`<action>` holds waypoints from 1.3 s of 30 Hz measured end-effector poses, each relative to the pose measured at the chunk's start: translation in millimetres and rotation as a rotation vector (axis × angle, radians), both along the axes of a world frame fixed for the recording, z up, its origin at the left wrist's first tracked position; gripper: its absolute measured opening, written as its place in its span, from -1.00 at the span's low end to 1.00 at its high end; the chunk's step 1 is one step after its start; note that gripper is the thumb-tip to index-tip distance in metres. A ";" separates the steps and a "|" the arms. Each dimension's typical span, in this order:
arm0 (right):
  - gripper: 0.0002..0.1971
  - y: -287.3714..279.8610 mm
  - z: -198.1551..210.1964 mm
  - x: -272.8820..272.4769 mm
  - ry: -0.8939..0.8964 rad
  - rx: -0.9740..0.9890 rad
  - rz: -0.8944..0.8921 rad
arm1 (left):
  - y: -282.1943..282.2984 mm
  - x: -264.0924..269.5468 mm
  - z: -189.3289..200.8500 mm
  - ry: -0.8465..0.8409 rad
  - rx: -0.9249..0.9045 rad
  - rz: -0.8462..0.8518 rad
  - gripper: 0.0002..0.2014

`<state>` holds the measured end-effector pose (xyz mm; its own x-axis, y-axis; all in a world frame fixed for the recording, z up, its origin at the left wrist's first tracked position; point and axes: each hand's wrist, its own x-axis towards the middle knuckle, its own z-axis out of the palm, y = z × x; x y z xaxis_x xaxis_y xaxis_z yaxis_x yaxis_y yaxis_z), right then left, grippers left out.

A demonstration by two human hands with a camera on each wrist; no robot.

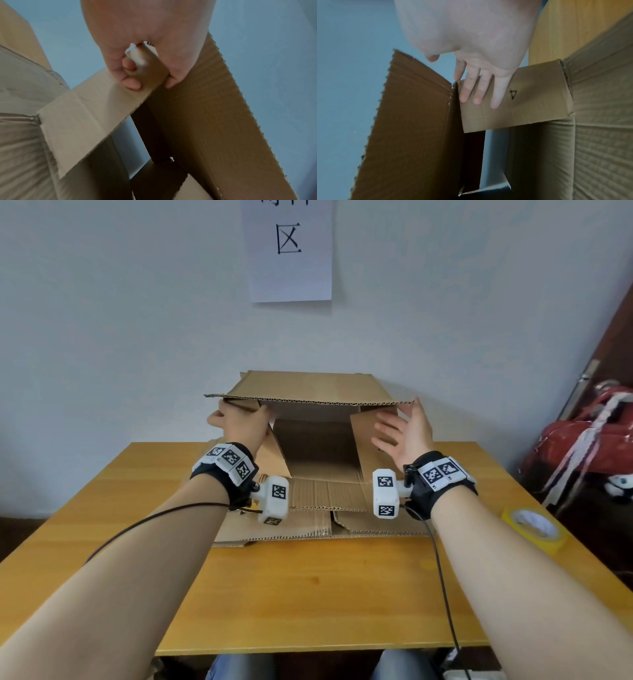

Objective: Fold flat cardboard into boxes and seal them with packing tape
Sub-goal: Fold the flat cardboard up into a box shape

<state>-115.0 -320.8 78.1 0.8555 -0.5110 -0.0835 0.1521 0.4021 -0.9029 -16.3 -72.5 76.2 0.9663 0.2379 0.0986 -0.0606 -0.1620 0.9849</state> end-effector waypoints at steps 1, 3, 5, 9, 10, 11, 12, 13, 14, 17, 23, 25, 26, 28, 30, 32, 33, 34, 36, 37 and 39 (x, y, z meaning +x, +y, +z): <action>-0.53 -2.0 -0.6 -1.8 -0.008 0.002 0.017 | -1.5 1.2 -2.8 0.010 0.006 -0.021 -0.20; -0.52 -4.8 -0.7 -5.3 -0.021 0.006 0.054 | -2.0 -1.1 -6.5 0.036 0.010 -0.052 -0.16; -0.47 -6.9 0.3 -7.6 -0.032 0.025 0.076 | 2.4 -3.2 -9.4 0.058 -0.047 -0.091 -0.13; -0.30 -6.3 1.8 -10.3 -0.048 0.044 0.100 | 19.8 15.1 -22.6 0.066 -0.300 -0.160 -0.18; -0.26 -5.5 1.8 -10.8 -0.052 0.048 0.105 | 19.6 -2.4 -10.7 0.064 -0.360 -0.165 -0.30; -0.23 -4.7 1.9 -11.2 -0.055 0.057 0.108 | 19.1 -16.6 -0.5 0.076 -0.405 -0.185 -0.38; -0.21 -4.1 2.3 -11.7 -0.062 0.068 0.113 | 19.3 -25.1 5.4 0.093 -0.434 -0.219 -0.37; -0.19 -4.0 3.4 -11.9 -0.070 0.080 0.114 | 20.8 -26.5 5.6 0.115 -0.457 -0.247 -0.31; -0.18 -4.2 4.6 -12.3 -0.080 0.089 0.116 | 23.1 -26.6 4.6 0.135 -0.492 -0.271 -0.24; -0.10 -4.8 7.3 -11.6 -0.097 0.139 0.092 | 28.9 -28.1 7.2 0.153 -0.565 -0.350 -0.19; -0.40 -7.8 5.2 -10.3 -0.062 0.169 0.013 | 26.4 -30.0 10.7 0.133 -0.433 -0.372 -0.48; -0.60 -10.9 0.4 -9.7 -0.071 0.173 -0.003 | 26.2 -28.3 9.0 0.117 -0.426 -0.347 -0.57; -0.66 -13.0 -1.8 -9.4 -0.077 0.177 -0.007 | 25.6 -27.3 7.8 0.102 -0.420 -0.345 -0.61; -0.70 -17.0 -4.3 -8.3 -0.084 0.193 -0.028 | 24.1 -23.9 4.9 0.062 -0.398 -0.349 -0.57; -0.57 -20.4 -7.1 -6.1 -0.078 0.194 -0.060 | 22.6 -21.7 3.0 0.029 -0.354 -0.341 -0.49; -0.49 -21.4 -9.9 -5.7 -0.052 0.126 -0.072 | 21.3 -19.9 0.0 0.010 -0.321 -0.317 -0.45; -0.48 -21.8 -11.6 -5.6 -0.039 0.082 -0.076 | 21.0 -18.8 -1.8 0.002 -0.305 -0.302 -0.43; -0.45 -21.8 -13.7 -6.2 -0.027 0.043 -0.083 | 20.5 -18.2 -3.3 -0.006 -0.281 -0.291 -0.42; -0.35 -22.7 -18.0 -7.3 0.015 -0.025 -0.110 | 20.1 -16.4 -6.9 -0.025 -0.231 -0.269 -0.39; -0.32 -23.6 -20.2 -7.4 0.042 -0.061 -0.120 | 20.4 -14.5 -9.5 -0.030 -0.207 -0.251 -0.38; -0.33 -25.6 -25.9 -5.7 0.101 -0.127 -0.139 | 22.1 -10.3 -15.0 -0.032 -0.153 -0.205 -0.41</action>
